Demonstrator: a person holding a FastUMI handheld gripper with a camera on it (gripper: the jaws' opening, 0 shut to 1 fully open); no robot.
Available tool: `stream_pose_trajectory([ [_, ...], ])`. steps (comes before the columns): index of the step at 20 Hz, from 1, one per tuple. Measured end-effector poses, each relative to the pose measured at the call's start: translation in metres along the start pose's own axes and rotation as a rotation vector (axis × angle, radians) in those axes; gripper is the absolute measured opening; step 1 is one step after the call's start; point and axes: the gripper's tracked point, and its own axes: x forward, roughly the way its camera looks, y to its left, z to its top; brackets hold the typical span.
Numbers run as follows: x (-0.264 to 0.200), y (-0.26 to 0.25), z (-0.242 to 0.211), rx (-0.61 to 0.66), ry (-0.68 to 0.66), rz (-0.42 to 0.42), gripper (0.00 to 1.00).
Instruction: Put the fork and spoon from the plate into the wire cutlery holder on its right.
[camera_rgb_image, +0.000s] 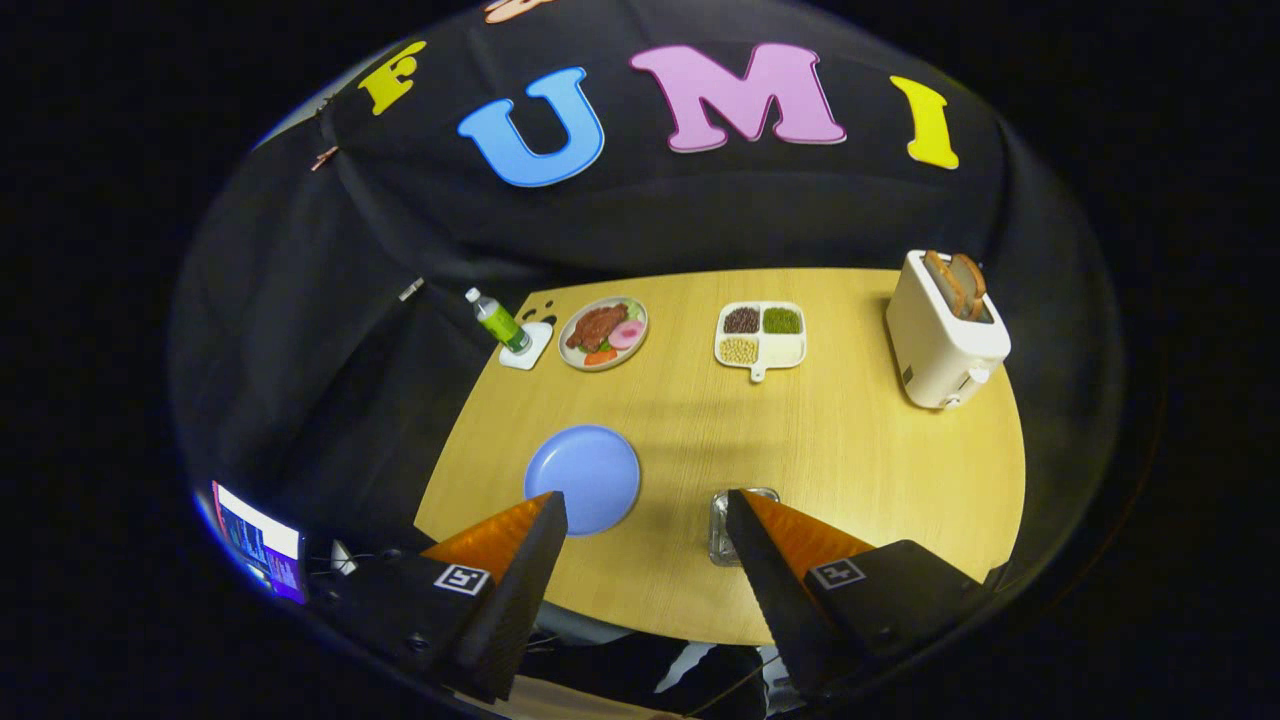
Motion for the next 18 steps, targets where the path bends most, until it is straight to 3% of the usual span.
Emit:
stream_pose_trajectory([
  [5,-0.031,0.005,0.024,-0.118,-0.238,-0.103,0.99],
  [13,-0.070,0.031,0.013,-0.187,-0.471,-0.140,0.99],
  [18,-0.085,0.020,0.009,-0.206,-0.556,-0.169,0.99],
])
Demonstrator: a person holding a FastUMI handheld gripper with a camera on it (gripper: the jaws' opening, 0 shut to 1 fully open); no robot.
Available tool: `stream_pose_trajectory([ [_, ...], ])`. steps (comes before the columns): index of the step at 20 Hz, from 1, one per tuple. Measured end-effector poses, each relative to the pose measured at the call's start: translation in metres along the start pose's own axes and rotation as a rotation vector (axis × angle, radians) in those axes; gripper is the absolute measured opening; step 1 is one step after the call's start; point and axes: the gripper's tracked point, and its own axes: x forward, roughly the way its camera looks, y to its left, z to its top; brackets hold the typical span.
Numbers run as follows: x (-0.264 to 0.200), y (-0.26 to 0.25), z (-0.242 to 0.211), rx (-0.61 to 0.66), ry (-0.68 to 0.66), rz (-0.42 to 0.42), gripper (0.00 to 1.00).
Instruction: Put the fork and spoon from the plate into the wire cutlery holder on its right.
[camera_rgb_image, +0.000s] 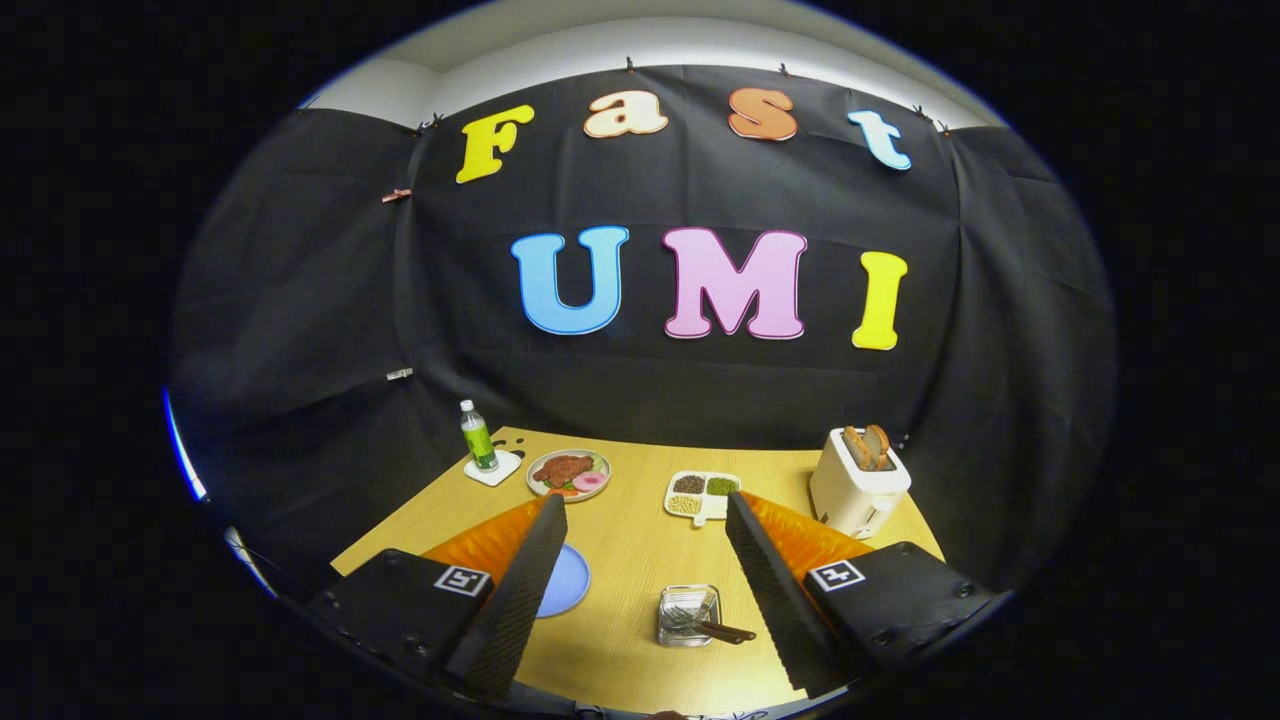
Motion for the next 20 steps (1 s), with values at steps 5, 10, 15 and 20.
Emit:
stream_pose_trajectory([
  [5,-0.003,0.000,-0.016,-0.003,0.014,0.019,0.99],
  [10,-0.004,-0.004,-0.023,0.015,0.047,0.044,0.99],
  [15,-0.006,-0.018,-0.022,0.030,0.040,0.052,0.99],
  [20,-0.003,-0.032,-0.020,-0.001,0.046,0.079,0.99],
])
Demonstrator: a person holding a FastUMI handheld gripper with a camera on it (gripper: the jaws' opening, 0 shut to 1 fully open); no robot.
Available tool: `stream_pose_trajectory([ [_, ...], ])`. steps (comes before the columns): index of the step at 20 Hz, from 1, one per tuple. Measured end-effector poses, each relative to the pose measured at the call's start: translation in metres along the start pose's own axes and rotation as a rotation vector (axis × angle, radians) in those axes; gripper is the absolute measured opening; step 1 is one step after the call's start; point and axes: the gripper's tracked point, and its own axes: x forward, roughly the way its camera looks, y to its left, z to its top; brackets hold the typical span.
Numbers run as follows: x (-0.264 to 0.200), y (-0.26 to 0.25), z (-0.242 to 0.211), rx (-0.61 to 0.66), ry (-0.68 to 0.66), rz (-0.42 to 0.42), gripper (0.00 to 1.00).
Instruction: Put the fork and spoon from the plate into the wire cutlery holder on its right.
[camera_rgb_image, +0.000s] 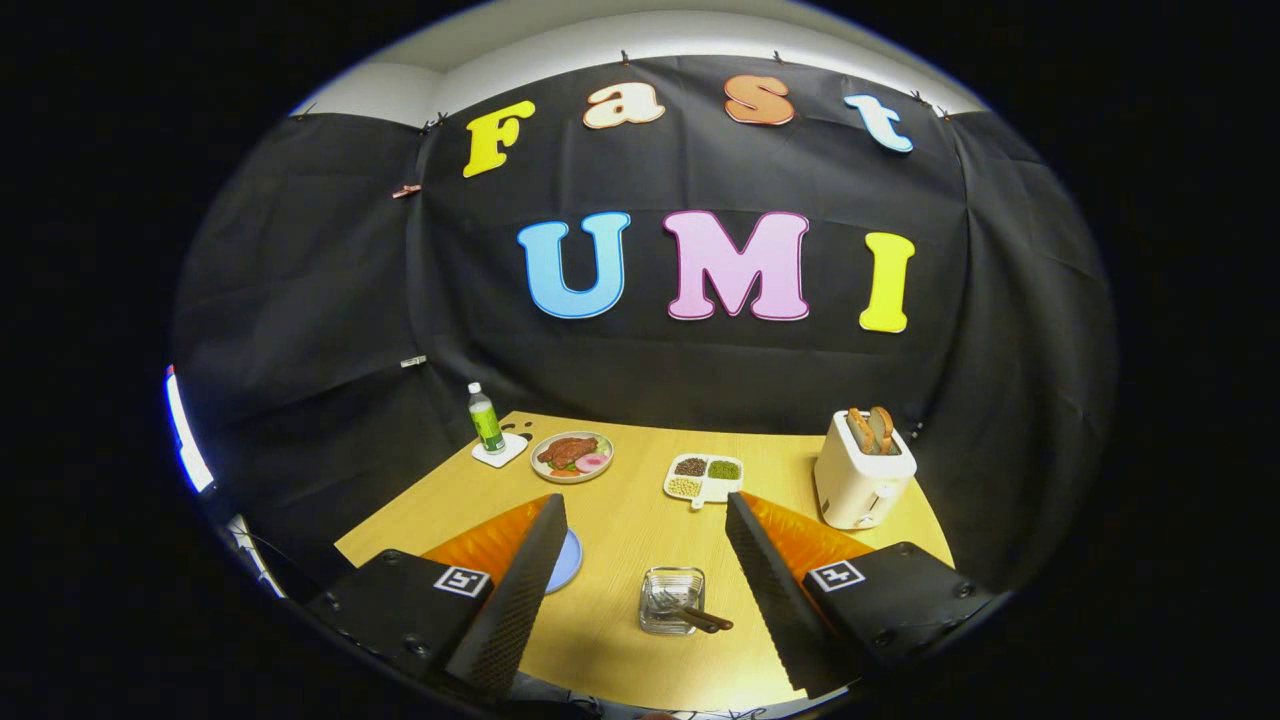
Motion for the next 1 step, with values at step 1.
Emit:
stream_pose_trajectory([
  [1,0.0011,-0.0023,0.0039,0.002,-0.011,0.007,0.99],
])
